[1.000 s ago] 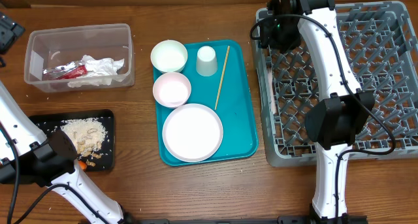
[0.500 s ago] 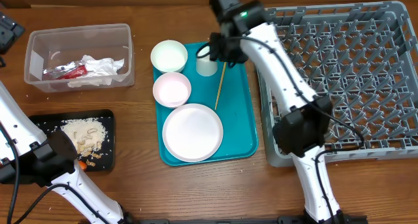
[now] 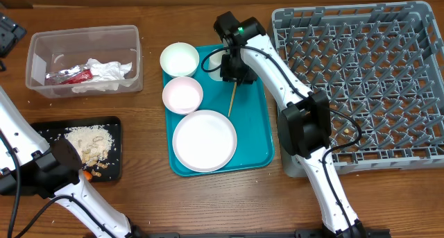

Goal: Sort waste into correct bins and load items into the dishwasher rack
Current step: 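Move the right gripper back to the wooden skewer on the tray, then grasp the wooden skewer with the right gripper and lift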

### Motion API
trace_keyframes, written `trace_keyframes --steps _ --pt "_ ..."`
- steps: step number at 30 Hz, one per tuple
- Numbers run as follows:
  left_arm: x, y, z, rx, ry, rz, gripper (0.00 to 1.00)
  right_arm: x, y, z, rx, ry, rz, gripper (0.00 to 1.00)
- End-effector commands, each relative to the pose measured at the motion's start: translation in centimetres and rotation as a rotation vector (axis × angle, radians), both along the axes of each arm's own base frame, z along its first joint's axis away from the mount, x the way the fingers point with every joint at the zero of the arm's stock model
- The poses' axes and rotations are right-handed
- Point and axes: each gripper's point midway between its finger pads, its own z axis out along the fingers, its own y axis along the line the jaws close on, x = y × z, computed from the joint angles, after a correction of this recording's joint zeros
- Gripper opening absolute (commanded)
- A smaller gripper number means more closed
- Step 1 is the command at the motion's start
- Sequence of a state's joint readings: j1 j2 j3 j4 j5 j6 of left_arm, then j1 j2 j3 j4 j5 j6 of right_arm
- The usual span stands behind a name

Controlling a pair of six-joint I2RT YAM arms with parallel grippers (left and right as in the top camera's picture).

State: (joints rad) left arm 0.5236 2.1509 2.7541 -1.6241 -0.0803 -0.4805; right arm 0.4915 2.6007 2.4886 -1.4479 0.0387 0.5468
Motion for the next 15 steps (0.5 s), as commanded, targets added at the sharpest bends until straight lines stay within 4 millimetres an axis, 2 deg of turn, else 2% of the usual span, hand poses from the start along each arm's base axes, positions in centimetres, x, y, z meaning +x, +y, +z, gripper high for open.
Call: trace_keyframes --steps 1,4,7,9,11,13,15 --pt "0.3 -0.1 -0.2 -0.002 0.002 0.009 1.00 -1.0 0.0 -2.2 -0.015 0.050 -0.001 0.41" --pt "0.3 -0.1 -0.2 -0.002 0.002 0.009 1.00 -2.1 0.4 -4.3 -0.020 0.085 0.012 0.41" --pt "0.3 -0.1 -0.2 -0.001 0.002 0.008 1.00 -2.9 0.3 -5.3 -0.032 0.109 0.017 0.40" --pt "0.3 -0.1 -0.2 -0.001 0.002 0.008 1.00 -3.1 0.2 -5.5 -0.037 0.118 0.016 0.33" --pt "0.3 -0.1 -0.2 -0.001 0.002 0.008 1.00 -3.1 -0.4 -5.5 -0.041 0.128 0.007 0.15" --pt "0.3 -0.1 -0.2 -0.001 0.002 0.008 1.00 -3.2 -1.2 -5.5 -0.049 0.144 -0.007 0.04" --pt "0.3 -0.1 -0.2 -0.002 0.002 0.008 1.00 -3.2 -1.8 -5.5 -0.053 0.154 -0.020 0.04"
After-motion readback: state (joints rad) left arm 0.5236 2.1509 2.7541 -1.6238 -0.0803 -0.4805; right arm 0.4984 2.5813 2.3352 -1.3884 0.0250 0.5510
